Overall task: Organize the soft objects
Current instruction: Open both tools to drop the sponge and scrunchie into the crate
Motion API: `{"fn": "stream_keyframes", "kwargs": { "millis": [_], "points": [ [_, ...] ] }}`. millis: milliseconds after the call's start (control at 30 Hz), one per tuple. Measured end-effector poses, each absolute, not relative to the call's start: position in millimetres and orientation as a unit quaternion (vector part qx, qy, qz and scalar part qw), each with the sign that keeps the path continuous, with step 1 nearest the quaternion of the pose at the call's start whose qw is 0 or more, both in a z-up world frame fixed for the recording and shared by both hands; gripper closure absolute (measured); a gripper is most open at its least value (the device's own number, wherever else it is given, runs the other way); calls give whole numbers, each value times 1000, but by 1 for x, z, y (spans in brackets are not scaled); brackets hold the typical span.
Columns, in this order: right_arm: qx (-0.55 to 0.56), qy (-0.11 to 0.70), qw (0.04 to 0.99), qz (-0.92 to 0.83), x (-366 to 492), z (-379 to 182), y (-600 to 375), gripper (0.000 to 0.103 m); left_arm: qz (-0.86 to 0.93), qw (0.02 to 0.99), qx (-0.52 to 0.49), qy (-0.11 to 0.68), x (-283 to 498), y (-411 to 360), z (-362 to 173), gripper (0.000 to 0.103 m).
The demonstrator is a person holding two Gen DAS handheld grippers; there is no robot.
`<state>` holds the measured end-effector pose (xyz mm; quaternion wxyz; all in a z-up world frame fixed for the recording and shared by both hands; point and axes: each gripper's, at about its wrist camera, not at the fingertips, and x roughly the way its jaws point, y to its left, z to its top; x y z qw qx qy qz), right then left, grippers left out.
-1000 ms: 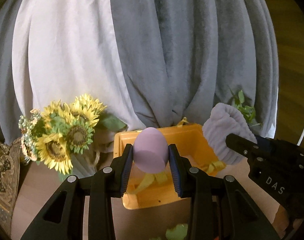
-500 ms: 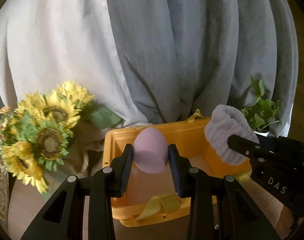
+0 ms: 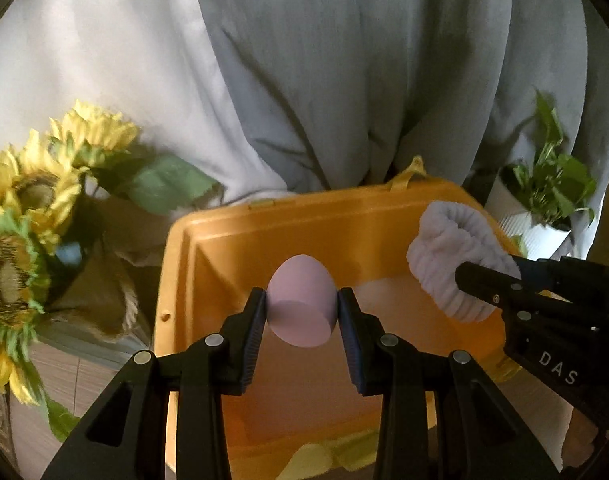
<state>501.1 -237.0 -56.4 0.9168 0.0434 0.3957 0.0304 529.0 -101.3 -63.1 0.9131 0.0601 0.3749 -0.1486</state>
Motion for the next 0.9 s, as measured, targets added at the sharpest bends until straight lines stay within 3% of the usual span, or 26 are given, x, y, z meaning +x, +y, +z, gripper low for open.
{"fn": "stream_keyframes", "kwargs": {
  "millis": [100, 200, 267, 333, 633, 900],
  "points": [
    [35, 409, 911, 29, 507, -63, -238, 76, -149, 907, 65, 389, 533, -104, -69, 65],
    [31, 416, 908, 26, 512, -66, -237, 73, -144, 905, 69, 395, 536, -104, -73, 52],
    [29, 421, 906, 22, 514, -68, -237, 59, -142, 905, 68, 394, 535, -104, -72, 47],
    [31, 420, 907, 18, 513, -67, -238, 53, -137, 907, 70, 393, 534, -103, -71, 42],
    [25, 396, 918, -9, 496, -49, -239, 48, -100, 921, 70, 371, 515, -93, -49, 26],
    [23, 374, 927, -15, 460, -27, -236, 48, -88, 937, 60, 332, 478, -80, -17, 18]
  ]
}}
